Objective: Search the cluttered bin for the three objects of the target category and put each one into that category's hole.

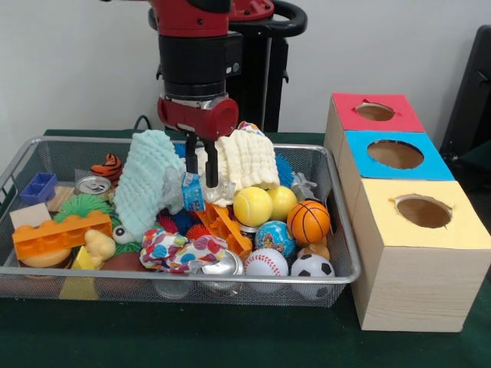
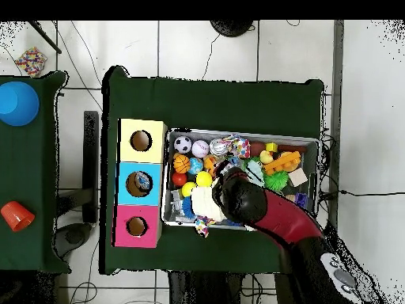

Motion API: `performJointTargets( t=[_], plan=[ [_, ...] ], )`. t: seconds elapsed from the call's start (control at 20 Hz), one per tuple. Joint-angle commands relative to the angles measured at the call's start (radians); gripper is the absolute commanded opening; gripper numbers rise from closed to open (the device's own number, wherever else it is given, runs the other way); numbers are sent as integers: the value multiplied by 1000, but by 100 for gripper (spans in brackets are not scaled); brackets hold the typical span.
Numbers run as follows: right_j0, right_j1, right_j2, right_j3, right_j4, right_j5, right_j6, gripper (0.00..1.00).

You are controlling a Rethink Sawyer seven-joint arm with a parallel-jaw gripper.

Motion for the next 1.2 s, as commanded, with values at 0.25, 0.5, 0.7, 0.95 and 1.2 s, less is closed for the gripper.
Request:
performJointTargets(
  t=[0.25, 0.5, 0.7, 0.95, 1.2],
  plan=[
    [114, 10, -125, -59, -55, 77, 73, 0],
    [136, -68, -138, -16, -1, 173, 109, 0],
    [151, -126, -134, 14, 37, 240, 144, 0],
    [135, -220, -94, 82, 91, 294, 160, 0],
    [161, -265, -76, 152, 152, 270, 203, 0]
  ],
)
